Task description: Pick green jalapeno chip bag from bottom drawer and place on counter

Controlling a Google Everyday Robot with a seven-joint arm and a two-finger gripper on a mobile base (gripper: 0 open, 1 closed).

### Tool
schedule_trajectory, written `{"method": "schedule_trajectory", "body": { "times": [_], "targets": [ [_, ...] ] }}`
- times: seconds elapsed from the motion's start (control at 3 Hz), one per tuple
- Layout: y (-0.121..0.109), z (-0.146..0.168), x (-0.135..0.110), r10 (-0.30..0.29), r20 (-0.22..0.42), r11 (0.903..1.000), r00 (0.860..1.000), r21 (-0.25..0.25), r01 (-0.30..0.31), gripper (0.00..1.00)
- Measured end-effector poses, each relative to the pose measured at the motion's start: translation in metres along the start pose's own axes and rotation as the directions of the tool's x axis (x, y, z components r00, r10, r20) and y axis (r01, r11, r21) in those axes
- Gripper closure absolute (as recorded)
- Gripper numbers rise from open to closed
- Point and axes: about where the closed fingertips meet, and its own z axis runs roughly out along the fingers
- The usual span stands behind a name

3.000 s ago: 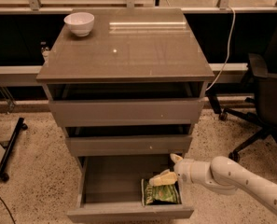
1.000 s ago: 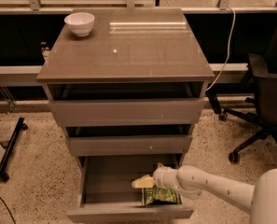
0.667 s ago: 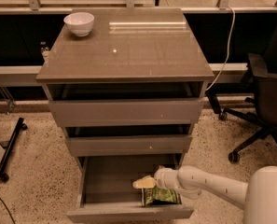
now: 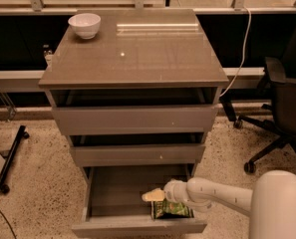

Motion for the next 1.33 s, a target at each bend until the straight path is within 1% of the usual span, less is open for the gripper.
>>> {"method": "schedule_trajectory", "body": {
  "times": [0.33, 0.67, 1.0, 1.33],
  "targets": [
    [-0.012, 0.015, 0.016, 0.010, -0.058, 0.9990, 0.998, 0.044, -0.008, 0.00],
    [-0.036, 0.038, 0.045, 0.057, -0.143, 0.9940, 0.988, 0.100, -0.043, 0.00],
    [-0.051, 0.051, 0.068, 0.107, -0.181, 0.9880, 0.978, 0.129, -0.085, 0.00],
    [-0.063, 0.058, 0.095, 0.186, -0.190, 0.9754, 0.964, 0.153, -0.158, 0.00]
  ]
}}
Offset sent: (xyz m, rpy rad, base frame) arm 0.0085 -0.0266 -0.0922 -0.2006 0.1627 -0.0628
